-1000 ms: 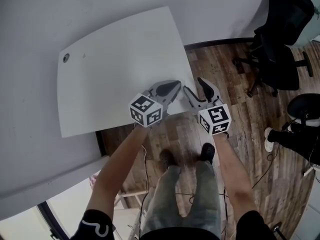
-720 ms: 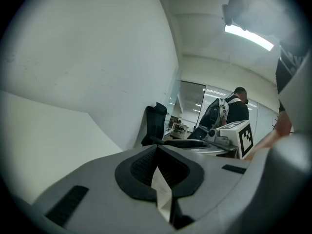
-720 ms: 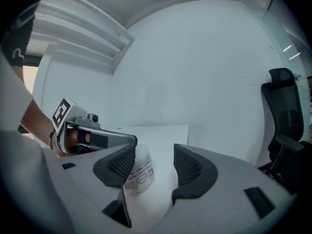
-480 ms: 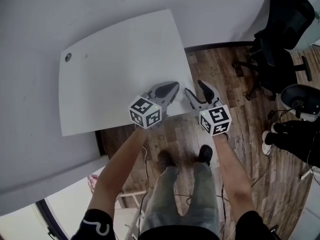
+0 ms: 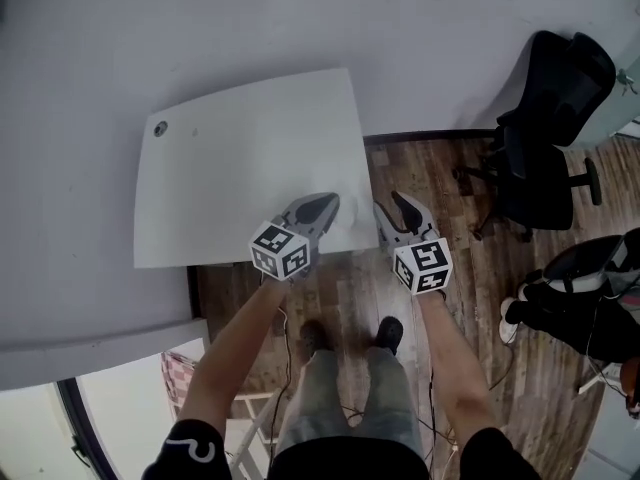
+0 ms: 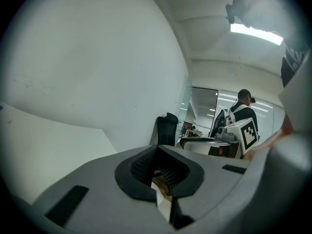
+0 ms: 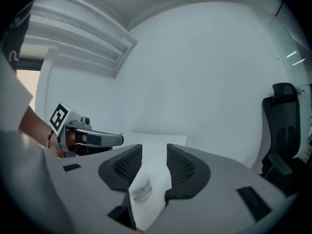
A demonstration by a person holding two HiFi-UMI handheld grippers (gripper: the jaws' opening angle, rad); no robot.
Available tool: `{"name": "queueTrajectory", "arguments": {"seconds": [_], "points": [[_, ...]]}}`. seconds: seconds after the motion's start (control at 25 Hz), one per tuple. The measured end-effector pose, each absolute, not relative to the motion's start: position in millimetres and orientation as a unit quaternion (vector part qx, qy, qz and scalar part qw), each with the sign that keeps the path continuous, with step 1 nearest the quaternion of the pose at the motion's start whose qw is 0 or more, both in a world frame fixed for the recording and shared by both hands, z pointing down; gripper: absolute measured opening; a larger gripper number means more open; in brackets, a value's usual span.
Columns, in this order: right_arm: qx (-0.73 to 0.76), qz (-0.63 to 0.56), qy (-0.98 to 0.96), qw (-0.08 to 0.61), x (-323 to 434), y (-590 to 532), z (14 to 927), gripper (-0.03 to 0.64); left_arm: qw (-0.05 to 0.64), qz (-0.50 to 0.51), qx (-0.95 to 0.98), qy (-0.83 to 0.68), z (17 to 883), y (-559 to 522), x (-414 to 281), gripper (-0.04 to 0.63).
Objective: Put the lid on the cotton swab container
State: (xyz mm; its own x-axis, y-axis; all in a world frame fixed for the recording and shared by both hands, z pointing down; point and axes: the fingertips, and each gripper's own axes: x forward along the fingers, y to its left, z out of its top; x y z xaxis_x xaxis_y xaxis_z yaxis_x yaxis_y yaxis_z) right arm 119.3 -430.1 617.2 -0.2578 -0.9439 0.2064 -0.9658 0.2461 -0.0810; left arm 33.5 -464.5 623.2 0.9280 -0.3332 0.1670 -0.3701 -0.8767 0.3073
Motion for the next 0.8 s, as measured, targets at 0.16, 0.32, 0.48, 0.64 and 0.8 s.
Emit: {"name": "queueTrajectory", "arguments": {"seconds": [0.16,0.32,0.48,0.64,0.8], "points": [[0.605,0.091,-0.790,0.053,125.4,-422.0,583.1,0.121,0.165,0.048,0.963,-0.210,591.2,-456.7,23.4,0.025],[0.605,0.083,-0.790,0.052,135.2,-409.5,554.8,0.070,0.157,0.043,0.958,-0.235,563.1,-444.6,16.0,0.025],[0.604,0.075,-0.792,0.049,146.6,-395.0,531.5,0.024,0.148,0.036,0.953,-0.261,538.3,-431.2,9.0,0.025],[0.594,0.071,-0.800,0.046,156.6,-384.6,510.9,0.012,0.133,0.028,0.948,-0.289,509.3,-422.2,6.5,0.025],[0.580,0.068,-0.811,0.044,158.6,-372.3,492.8,0.012,0.107,0.023,0.940,-0.324,481.9,-409.9,3.5,0.025]]}}
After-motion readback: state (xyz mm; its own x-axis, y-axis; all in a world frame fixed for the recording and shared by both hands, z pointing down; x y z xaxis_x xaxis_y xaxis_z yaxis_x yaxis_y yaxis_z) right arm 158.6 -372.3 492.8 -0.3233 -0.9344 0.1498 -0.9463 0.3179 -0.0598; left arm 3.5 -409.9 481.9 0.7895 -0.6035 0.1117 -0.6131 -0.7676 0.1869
